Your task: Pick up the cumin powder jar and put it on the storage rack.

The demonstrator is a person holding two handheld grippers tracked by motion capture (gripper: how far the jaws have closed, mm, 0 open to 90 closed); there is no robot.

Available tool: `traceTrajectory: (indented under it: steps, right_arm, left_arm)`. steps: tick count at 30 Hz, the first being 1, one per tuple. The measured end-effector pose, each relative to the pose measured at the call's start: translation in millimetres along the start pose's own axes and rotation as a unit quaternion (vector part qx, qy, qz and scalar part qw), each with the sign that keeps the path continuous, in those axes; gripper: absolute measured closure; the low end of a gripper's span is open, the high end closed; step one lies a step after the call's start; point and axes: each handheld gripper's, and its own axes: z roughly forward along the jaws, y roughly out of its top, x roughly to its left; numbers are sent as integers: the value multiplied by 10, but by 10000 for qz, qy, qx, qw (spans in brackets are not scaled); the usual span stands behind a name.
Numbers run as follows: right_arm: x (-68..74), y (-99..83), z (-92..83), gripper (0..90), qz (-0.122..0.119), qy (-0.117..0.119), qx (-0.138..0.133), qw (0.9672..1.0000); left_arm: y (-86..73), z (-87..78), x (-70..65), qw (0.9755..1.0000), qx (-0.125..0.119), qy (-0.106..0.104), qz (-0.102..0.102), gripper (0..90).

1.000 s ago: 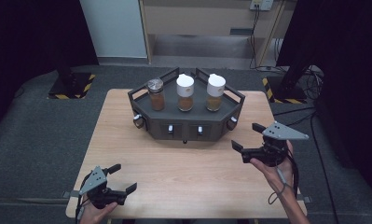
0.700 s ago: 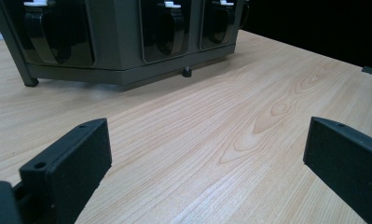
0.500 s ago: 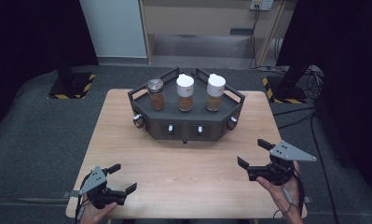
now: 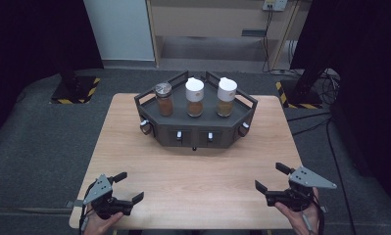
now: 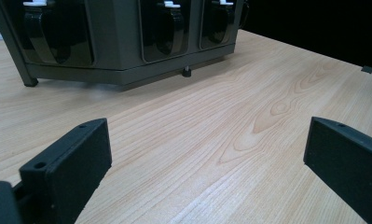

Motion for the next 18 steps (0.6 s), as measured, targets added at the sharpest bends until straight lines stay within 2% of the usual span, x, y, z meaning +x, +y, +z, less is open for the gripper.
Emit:
traceTrajectory:
  steps: [6, 18]
  right_arm:
    - [-8, -158, -30, 46, 63, -40, 27, 10000]
    - [-37, -363, -49, 46, 118, -138, 2, 9998]
  left_arm:
    - [1, 2, -1, 10000, 6, -5, 8, 0]
    - [0, 3, 0, 10000, 3, -8, 12, 0]
